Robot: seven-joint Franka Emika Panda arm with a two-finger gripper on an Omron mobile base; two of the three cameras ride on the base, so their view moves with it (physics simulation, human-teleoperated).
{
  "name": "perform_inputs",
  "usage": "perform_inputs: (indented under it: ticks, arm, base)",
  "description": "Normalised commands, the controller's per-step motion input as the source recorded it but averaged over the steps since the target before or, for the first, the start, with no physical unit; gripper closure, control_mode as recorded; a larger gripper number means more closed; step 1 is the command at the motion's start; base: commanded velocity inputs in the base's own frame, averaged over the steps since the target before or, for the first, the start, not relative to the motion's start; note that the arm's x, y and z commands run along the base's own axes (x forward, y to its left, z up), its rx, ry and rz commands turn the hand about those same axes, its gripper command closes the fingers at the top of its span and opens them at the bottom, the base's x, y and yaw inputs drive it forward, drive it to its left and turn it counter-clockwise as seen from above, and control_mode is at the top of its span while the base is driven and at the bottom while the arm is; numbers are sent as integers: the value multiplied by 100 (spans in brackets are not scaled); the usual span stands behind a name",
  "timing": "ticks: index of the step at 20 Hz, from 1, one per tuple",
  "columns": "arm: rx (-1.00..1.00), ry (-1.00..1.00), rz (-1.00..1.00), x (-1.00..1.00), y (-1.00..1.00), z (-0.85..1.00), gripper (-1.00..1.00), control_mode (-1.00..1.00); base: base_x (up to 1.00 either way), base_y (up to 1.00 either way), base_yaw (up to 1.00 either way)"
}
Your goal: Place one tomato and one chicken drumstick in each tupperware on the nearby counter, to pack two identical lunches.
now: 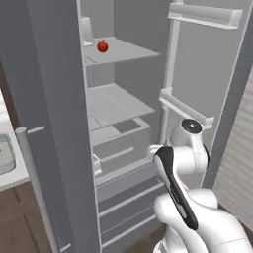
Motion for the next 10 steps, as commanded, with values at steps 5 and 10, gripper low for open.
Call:
perform_inputs:
  ticks: [5,10]
  arm:
    - [0,0,0,0,0,0,-100,100]
    - [0,0,0,0,0,0,-100,100]
  base:
    - [81,-3,66]
    - [61,0,39]
